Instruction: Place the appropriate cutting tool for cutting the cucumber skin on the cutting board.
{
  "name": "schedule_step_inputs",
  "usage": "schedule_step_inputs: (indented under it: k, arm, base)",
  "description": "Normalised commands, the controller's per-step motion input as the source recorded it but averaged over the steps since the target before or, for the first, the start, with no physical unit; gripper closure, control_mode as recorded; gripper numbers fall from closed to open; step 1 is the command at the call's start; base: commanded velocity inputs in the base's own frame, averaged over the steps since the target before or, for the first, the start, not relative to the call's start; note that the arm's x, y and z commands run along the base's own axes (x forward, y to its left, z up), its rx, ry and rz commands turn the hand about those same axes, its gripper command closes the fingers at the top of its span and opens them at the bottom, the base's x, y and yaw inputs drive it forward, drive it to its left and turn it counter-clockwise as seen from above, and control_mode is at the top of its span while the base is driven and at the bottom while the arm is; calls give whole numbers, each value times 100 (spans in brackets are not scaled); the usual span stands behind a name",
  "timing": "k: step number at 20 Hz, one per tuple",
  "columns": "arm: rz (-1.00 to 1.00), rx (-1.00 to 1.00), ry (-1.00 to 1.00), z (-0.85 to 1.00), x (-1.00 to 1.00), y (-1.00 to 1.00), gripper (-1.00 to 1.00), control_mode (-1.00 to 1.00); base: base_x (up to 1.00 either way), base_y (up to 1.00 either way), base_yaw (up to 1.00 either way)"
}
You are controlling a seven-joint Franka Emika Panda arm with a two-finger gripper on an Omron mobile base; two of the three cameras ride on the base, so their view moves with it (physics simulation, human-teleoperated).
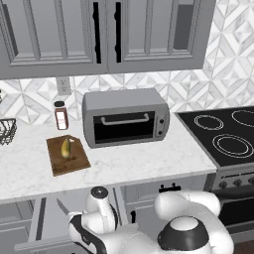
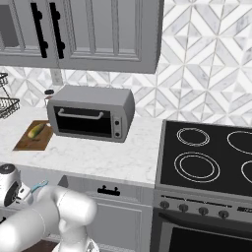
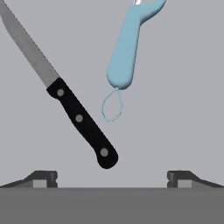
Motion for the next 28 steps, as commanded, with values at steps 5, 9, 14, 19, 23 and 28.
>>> schedule_step_inputs:
  k: [5,9,14,19,23,28]
  arm:
    - [0,0,6,-4,-17,0,-100,-100]
    - [0,0,7,0,-54,0,-100,-100]
    - [0,-6,2,0,-76,0,-100,-100]
    - [0,-10,1,0,-75,0,-100,-100]
    - [-4,-8,0,0,-47,0,-100,-100]
    - [-10,-2,2,24,21,0,-100,-100]
  base:
    - [0,0,0]
    - [0,0,0]
    - [0,0,0]
    - [0,0,0]
    - [0,0,0]
    - [0,0,0]
